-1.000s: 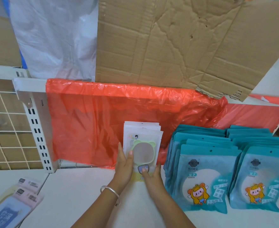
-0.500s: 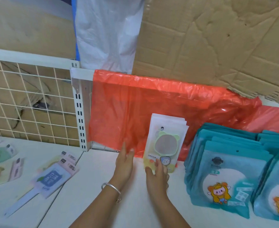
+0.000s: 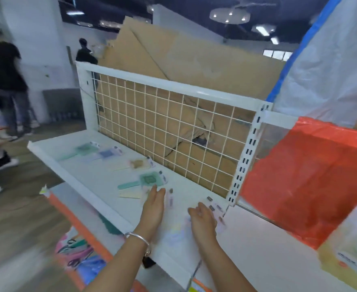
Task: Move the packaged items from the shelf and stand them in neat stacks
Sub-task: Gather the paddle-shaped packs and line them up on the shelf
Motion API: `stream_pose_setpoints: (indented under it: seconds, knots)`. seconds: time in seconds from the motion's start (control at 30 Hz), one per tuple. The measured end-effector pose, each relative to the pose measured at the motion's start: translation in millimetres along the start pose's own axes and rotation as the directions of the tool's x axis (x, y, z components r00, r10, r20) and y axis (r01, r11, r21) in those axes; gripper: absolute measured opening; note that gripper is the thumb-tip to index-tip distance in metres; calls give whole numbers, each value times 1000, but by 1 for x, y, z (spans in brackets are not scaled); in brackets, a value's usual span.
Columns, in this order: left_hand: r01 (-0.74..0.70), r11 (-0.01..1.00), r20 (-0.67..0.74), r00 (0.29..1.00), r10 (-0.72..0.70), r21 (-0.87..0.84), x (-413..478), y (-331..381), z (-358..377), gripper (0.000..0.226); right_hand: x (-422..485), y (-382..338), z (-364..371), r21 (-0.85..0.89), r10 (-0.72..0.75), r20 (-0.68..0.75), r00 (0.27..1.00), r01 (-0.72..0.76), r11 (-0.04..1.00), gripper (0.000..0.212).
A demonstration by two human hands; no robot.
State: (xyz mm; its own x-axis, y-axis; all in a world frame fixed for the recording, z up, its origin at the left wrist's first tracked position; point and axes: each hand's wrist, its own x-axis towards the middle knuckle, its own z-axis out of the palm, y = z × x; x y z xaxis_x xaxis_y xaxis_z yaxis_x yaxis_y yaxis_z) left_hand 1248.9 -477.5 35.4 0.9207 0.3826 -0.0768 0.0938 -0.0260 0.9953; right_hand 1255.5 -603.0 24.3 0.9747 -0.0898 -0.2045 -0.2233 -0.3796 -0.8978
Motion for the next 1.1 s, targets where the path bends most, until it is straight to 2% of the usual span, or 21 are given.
stream_pose_setpoints:
  seconds: [0.13,0.23,0.43,0.57,0.7,0.97,1.07,1.1]
  knots:
    - [4,1000,-92,996,-3,11,28,2,-83,50,8,-38,74,111,-60,75,995,52,992,45]
    - [2,999,-140,990,4,40,53,2,-138,51,11,-64,118,246,-62,120,991,31,969,32]
    - [32,998,-188,982,-23,46,92,3,-216,51,22,-102,197,381,13,182,983,-83,921,48]
    - [76,997,-190,979,-74,3,118,1,-247,52,32,-124,236,420,48,269,962,-162,893,40]
    - [107,993,-199,973,-114,-44,152,-2,-265,51,57,-143,265,415,81,308,948,-210,885,3]
    - [150,988,-221,963,-154,-33,251,-3,-286,42,143,-174,324,444,199,314,928,-329,834,8]
    - [173,984,-211,962,-176,-32,294,6,-289,22,177,-184,343,404,236,306,922,-350,845,5]
    - [156,987,-214,964,-157,-23,307,9,-291,21,189,-186,350,387,241,305,921,-351,853,6]
